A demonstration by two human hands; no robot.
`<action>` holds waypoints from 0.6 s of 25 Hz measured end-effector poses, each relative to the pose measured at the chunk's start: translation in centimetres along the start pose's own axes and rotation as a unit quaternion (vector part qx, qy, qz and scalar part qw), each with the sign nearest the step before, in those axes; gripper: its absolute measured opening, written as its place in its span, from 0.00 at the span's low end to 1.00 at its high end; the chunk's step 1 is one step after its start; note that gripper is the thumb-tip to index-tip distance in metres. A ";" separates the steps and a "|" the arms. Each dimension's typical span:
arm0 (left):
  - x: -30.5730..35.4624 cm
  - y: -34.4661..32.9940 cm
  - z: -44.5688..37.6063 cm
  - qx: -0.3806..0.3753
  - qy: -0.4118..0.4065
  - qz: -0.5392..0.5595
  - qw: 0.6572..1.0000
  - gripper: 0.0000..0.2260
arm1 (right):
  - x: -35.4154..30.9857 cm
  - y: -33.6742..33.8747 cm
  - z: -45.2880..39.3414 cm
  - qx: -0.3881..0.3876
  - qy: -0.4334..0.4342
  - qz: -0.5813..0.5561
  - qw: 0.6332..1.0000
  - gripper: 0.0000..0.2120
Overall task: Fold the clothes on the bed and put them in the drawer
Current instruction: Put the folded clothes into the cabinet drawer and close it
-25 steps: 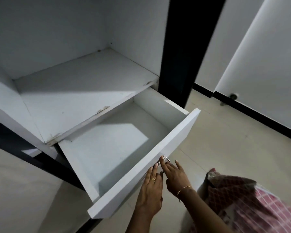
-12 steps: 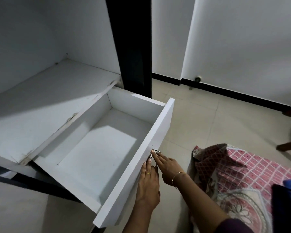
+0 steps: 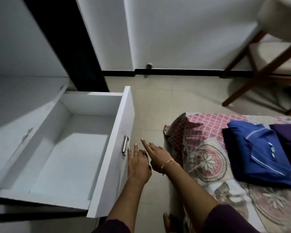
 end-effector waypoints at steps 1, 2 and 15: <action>1.2 0.6 -0.7 0.013 -0.023 0.008 1.000 0.27 | 1.2 0.3 1.1 0.012 -0.028 -0.018 0.999 0.42; 2.3 1.1 -1.4 0.019 -0.046 0.004 0.999 0.28 | 2.3 0.6 2.0 0.019 -0.055 -0.037 0.998 0.41; 32.8 -1.3 -7.1 -0.006 -0.409 0.054 0.911 0.19 | 26.6 -7.6 26.4 0.165 -0.615 -0.254 0.728 0.31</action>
Point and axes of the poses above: each hand's wrist, its own z-axis away from the middle knuckle, its own y-axis out of the back of the hand, x = y × z, the point moved 2 cm from there along -z, towards the middle knuckle, and after that the axes turned 15 degrees about -y, right-handed, at the moved point
